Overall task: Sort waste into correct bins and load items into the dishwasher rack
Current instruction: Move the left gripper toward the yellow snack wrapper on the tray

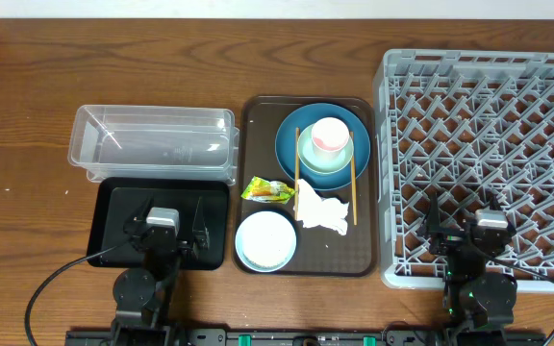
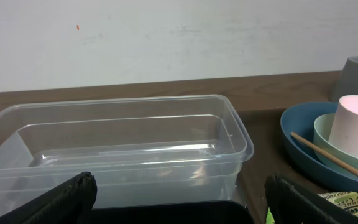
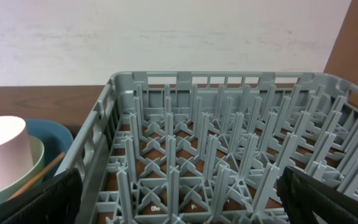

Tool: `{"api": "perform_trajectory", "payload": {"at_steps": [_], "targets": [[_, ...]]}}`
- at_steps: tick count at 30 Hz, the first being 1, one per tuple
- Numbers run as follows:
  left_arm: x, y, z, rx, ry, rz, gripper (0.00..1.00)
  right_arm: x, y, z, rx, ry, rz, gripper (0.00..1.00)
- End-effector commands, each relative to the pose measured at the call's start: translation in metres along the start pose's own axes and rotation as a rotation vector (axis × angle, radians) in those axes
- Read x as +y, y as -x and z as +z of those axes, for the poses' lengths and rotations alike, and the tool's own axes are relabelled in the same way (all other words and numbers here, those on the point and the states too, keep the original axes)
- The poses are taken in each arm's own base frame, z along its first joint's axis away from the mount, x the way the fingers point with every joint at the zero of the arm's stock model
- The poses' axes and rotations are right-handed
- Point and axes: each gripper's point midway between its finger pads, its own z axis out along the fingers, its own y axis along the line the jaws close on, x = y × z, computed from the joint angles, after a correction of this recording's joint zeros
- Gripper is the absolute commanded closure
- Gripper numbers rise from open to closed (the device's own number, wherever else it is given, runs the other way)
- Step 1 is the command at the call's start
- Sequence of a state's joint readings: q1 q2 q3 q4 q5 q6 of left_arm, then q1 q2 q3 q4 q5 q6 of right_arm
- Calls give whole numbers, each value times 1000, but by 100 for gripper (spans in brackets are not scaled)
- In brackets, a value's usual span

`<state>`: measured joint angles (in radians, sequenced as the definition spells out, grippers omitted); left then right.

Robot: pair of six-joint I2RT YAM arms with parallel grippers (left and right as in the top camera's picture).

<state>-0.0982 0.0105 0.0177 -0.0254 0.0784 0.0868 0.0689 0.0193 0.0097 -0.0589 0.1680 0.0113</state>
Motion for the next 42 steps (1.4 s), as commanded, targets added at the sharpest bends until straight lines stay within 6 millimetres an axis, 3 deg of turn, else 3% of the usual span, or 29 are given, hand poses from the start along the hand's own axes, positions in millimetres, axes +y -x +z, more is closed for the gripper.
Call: {"api": "perform_trajectory", "payload": {"at_steps": [1, 24, 29, 31, 36, 39, 42], "targets": [[-2, -14, 0, 45, -11, 12, 10, 3, -3, 0, 10, 11, 7, 1], [-2, -14, 1, 45, -12, 11, 10, 3, -3, 0, 10, 11, 7, 1], [-8, -14, 1, 50, -43, -180, 10, 3, -3, 0, 9, 11, 7, 1], [-17, -9, 1, 37, -96, -228, 10, 3, -3, 0, 9, 11, 7, 1], [-71, -4, -14, 64, -421, -264, 11, 3, -3, 0, 9, 11, 7, 1], [-76, 0, -17, 86, -454, -370, 11, 3, -3, 0, 9, 11, 7, 1], [-79, 23, -24, 55, -484, -413, 11, 3, -3, 0, 9, 11, 7, 1]]}}
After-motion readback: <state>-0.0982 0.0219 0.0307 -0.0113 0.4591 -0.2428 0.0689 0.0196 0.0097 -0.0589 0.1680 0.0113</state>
